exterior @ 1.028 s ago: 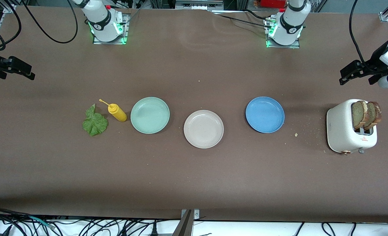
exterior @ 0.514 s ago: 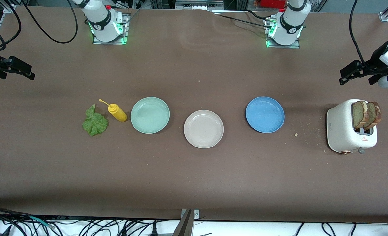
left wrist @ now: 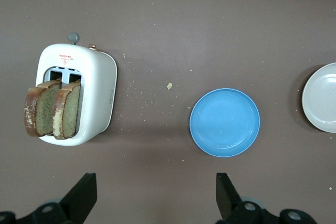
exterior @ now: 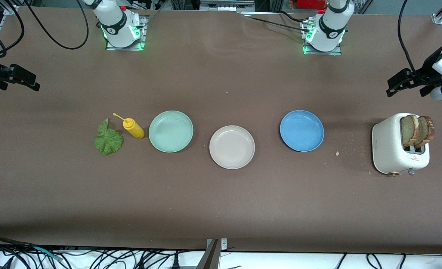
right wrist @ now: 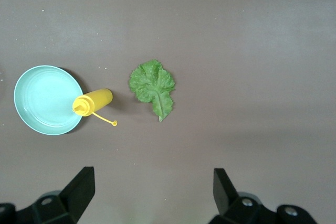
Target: Make sandwich in beige plate with both arms
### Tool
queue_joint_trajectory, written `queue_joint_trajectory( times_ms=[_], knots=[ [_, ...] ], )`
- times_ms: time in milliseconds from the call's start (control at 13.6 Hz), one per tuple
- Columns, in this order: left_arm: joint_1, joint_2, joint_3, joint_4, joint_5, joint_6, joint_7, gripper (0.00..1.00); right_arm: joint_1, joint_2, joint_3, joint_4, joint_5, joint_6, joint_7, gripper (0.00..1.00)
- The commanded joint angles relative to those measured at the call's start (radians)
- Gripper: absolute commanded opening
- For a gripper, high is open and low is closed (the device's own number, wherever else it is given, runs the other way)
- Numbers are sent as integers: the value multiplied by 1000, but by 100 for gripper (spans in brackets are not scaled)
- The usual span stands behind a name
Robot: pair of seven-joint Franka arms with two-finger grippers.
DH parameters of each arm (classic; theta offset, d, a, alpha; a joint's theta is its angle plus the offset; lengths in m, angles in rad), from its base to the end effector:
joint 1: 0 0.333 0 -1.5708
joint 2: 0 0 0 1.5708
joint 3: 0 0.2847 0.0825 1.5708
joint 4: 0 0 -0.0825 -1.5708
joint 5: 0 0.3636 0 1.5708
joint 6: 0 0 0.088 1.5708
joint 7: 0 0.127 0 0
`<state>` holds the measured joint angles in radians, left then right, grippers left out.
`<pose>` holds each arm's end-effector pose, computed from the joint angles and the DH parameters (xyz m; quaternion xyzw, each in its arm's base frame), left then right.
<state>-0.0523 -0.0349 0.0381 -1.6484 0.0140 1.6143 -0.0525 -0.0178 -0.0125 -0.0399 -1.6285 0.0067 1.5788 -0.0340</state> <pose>0.5274 -0.0055 0.5604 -0.9998 -0.0188 -0.0006 0.0063 0.5283 -0.0298 0.5545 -0.9997 0.0119 0.0184 0.0045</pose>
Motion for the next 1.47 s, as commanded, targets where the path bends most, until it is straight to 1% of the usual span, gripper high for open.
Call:
queue_joint_trajectory(
  times_ms=[0,1175,1395],
  knots=[
    [12,7,-4,18,-20,1,26,100,2,-3,-3,16,16,-20,0,100],
    [12,9,-3,15,-19,1,26,100,2,-3,-2,16,16,-20,5,100],
    [43,16,-1,15,-19,1,77,100,2,-3,-2,16,16,-20,5,100]
  ],
)
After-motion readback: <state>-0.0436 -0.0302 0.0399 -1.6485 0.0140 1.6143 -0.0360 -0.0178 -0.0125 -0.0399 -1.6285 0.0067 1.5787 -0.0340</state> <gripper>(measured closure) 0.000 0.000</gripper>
